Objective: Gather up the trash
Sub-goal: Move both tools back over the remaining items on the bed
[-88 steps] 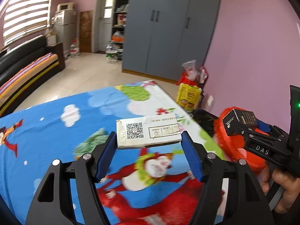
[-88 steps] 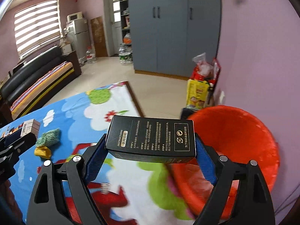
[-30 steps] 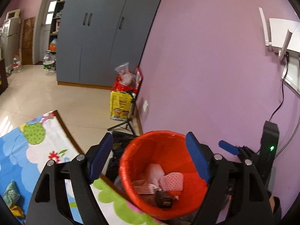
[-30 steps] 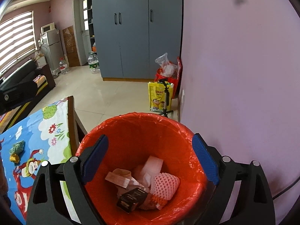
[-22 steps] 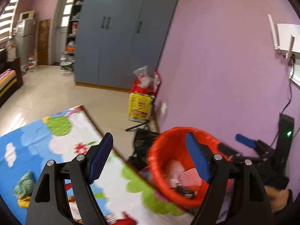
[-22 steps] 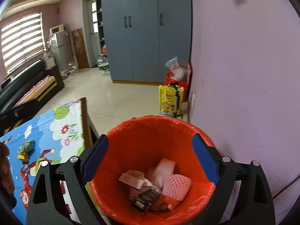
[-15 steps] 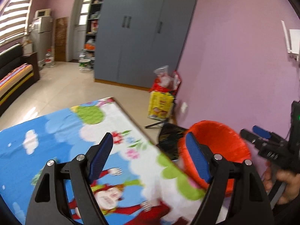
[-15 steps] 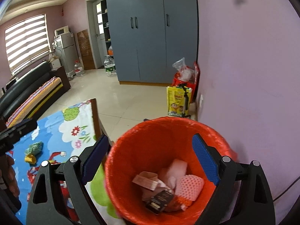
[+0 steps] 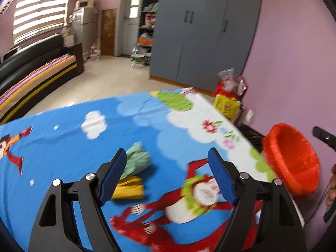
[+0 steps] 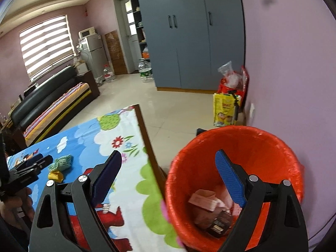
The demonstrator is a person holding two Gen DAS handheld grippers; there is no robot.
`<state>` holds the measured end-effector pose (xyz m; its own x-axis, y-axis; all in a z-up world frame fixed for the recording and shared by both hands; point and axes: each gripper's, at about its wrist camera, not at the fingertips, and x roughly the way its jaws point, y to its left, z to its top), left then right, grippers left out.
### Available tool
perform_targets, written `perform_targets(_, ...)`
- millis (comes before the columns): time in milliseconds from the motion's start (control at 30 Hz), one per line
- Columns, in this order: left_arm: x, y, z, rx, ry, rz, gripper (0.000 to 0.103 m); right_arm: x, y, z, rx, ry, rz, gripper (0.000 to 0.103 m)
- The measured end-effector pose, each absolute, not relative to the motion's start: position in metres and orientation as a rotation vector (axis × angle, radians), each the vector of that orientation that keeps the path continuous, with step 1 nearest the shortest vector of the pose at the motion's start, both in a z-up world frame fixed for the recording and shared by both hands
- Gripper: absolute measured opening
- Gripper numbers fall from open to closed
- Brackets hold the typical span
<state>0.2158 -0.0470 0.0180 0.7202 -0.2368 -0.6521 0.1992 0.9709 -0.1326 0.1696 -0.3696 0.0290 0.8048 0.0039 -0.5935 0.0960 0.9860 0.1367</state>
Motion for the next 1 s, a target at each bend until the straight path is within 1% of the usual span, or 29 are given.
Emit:
perform_targets(433,0.222,-0.007,-0.023,-0.094,0.839,-0.151,0.077,0.178,-0.335,0.021,0.148,0.655,0.030,0.085)
perform_targets(700,0.229,-0.009,-0.036,-0.080,0.881,-0.128,0.077,0.187,-0.318,0.020,0.141,0.674,0.075,0.085)
perform_targets(833,0.234,-0.008,-0.042,-0.074,0.901,-0.111,0.075,0.191,-0.307,0.019,0.128,0.682,0.095,0.085)
perform_targets(1000,0.236,-0.009,-0.046,-0.065,0.920,-0.131,0.059,0.197,-0.294,0.020,0.117,0.689,0.118,0.085)
